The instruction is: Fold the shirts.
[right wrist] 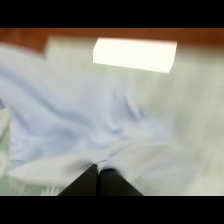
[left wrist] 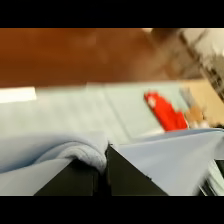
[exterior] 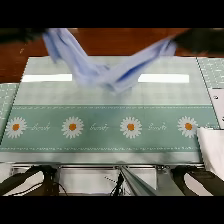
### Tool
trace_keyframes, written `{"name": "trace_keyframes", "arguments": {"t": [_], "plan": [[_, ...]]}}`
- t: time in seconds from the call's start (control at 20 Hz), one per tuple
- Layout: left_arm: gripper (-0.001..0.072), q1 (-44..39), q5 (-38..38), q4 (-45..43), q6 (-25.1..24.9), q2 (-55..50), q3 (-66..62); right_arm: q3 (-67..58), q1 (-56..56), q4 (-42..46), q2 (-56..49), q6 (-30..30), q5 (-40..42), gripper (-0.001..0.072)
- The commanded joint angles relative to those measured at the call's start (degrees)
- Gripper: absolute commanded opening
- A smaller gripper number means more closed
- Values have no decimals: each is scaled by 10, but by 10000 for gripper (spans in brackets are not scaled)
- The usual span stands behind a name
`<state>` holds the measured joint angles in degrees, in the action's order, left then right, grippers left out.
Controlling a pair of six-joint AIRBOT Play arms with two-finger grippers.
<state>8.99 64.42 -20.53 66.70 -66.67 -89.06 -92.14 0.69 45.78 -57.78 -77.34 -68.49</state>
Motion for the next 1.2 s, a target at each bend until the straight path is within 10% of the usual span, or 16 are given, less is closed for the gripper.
{"name": "trace_keyframes", "arguments": {"t": [0.0,0.5,0.75,1.15], "plan": [[21,65,2,-51,53,93,-139,-197,6,74,80,-22,-2,25],[22,134,57,-446,157,369,-196,-210,6,336,262,-129,-178,26],[22,87,79,-450,170,382,-95,-114,6,342,262,-137,-219,26],[22,57,-6,-276,94,271,319,222,6,324,155,-138,-21,24]]}}
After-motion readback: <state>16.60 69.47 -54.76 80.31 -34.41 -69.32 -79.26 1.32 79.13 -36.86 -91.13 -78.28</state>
